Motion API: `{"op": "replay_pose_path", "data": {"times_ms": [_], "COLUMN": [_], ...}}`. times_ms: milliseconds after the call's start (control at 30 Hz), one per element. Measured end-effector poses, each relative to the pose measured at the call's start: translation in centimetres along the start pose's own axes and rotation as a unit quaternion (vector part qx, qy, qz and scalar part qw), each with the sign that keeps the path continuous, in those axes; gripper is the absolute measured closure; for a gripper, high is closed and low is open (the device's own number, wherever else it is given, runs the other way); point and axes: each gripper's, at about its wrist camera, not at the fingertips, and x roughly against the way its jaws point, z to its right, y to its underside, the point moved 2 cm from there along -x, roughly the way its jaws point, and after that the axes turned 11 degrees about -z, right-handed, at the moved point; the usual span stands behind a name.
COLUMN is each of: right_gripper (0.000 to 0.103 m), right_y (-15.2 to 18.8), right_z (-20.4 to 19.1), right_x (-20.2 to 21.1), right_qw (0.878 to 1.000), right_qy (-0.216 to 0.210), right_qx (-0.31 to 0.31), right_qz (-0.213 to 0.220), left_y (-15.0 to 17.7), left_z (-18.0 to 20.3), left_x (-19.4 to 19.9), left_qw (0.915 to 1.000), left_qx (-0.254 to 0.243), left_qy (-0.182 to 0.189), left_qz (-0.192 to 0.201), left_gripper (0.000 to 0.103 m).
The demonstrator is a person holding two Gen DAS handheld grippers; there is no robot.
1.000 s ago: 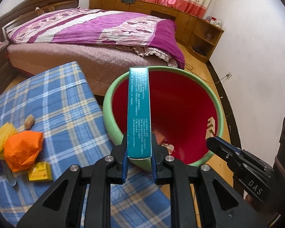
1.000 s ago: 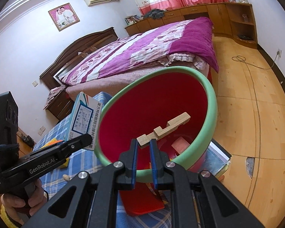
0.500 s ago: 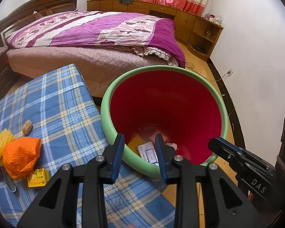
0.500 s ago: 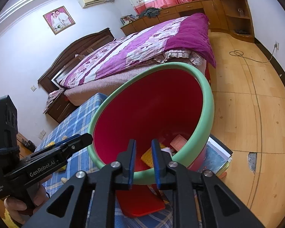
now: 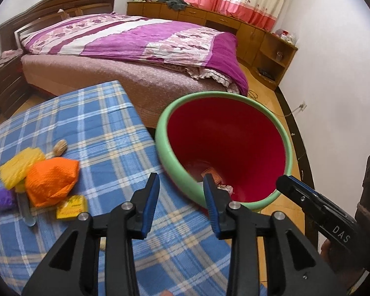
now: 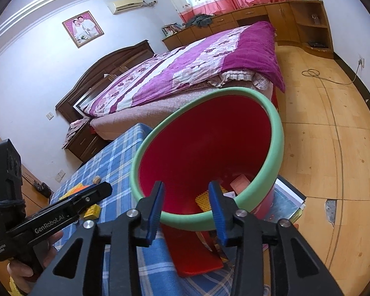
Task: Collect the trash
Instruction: 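Open the right tool to drop the stick while the left tool drops the box into the bucket, then move both open tools back from the bucket over the table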
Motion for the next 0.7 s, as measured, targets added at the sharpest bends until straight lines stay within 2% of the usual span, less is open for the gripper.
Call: {"op": "replay_pose_path", "data": {"times_ms": [500, 700], "right_gripper": [0.048, 0.046], "right_y": [1.4, 2.3], "right_z": [-4.8, -7.0], "right_x": [0.9, 1.0], "right_qw": [0.999, 0.998], "right_qy": [-0.014, -0.021], "right_qx": [0.04, 0.055], "right_qz": [-0.007, -0.012], "left_y": [2.6, 3.8], "left_z": [-3.9, -5.6], "left_x": [4.8, 6.6], "left_qw": [0.9986, 0.9974], "left_qx": [0.043, 0.057], "left_qy": [-0.013, -0.02], "left_qz": [0.028, 0.039], "left_gripper": [0.066, 0.066]}}
